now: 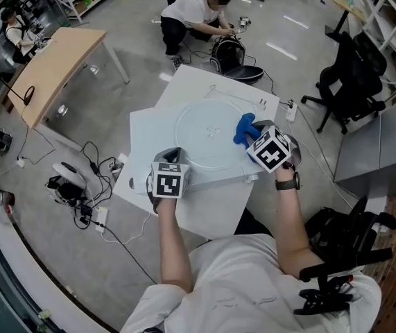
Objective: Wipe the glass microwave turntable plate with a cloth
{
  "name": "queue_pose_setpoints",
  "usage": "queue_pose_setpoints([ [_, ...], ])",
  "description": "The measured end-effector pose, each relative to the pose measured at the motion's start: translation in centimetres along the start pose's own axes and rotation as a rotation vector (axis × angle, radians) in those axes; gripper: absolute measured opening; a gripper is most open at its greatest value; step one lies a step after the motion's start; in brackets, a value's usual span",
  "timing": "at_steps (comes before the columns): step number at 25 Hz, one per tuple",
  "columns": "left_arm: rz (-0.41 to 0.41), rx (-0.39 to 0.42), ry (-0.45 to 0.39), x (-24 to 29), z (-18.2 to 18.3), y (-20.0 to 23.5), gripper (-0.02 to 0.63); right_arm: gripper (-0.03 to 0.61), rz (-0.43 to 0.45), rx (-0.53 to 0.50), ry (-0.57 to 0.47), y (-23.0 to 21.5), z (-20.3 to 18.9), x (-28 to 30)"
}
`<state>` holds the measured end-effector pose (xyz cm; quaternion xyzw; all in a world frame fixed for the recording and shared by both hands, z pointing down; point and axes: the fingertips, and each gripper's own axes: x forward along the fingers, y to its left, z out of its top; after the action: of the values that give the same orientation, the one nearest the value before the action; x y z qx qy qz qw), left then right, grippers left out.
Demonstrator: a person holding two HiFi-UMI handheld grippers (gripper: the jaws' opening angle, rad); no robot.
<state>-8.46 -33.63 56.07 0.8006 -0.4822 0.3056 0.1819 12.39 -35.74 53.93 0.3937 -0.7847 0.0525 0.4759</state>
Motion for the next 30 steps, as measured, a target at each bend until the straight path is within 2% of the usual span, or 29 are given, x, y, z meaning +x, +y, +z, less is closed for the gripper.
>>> queue_pose_setpoints([
  [9,0.004,0.020,-0.010,0.0,0.3,-0.4,0.000,0.078,0.100,-0.100,0.020,5.3,-0.3,-2.1],
  [14,-0.014,0.017,-0.009,0.0,0.3,-0.6,0.000,0.078,0.235,-0.149,-0.025,9.8,2.0,-1.7],
  [19,-0.036,0.011,-0.014,0.1,0.5,-0.9,0.000,0.078,0.320,-0.199,-0.057,12.5,4.5,-0.6],
  [22,-0.051,0.019,-0.042,0.4,0.9,-1.0,0.000,0.078,0.352,-0.223,-0.068,13.3,5.8,0.3],
  [30,-0.061,-0.005,-0.015,0.1,0.4,-0.8,0.001,0.081,0.406,-0.252,-0.091,13.9,10.1,3.2],
])
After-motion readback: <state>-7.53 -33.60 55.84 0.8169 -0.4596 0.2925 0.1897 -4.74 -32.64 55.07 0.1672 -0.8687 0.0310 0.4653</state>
